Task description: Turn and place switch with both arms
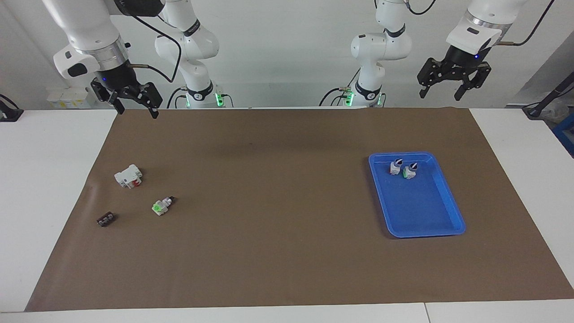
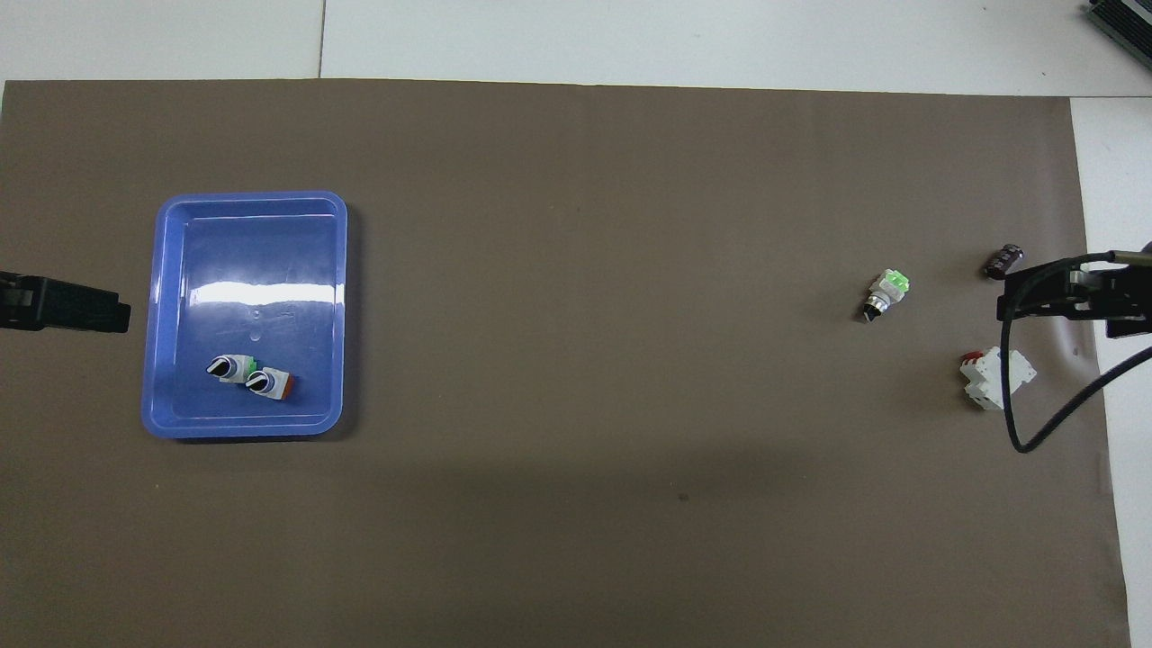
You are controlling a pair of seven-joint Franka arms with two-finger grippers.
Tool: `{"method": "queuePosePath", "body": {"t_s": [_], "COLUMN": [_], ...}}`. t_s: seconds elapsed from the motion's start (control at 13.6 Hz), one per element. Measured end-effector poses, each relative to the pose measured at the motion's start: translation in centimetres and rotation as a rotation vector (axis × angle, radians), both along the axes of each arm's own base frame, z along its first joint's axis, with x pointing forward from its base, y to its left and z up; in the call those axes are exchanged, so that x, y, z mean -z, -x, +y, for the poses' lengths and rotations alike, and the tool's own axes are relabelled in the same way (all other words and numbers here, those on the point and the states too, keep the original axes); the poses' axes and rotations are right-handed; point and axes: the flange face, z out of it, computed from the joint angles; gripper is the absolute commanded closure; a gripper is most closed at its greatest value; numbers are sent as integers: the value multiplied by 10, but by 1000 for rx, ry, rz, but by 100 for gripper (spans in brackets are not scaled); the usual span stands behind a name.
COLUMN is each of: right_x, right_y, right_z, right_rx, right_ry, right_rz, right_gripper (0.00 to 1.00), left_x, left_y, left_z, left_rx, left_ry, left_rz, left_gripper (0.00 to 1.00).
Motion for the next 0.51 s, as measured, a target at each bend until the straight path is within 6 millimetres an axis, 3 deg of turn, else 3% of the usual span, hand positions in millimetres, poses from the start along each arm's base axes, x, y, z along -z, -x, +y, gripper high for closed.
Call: {"method": "queuePosePath", "body": {"t_s": [0.51], "right_x": [-8], "right_y": [6], "right_z": [1], "right_rx": [-3], "right_ry": [-1], "right_rz": [-6], "right_gripper": [0], "left_x": [-2], "left_y": [-1], "left_z": [1], "left_rx": [16], "left_ry": [0], "left_rz": [-6], "left_gripper": [0]}}
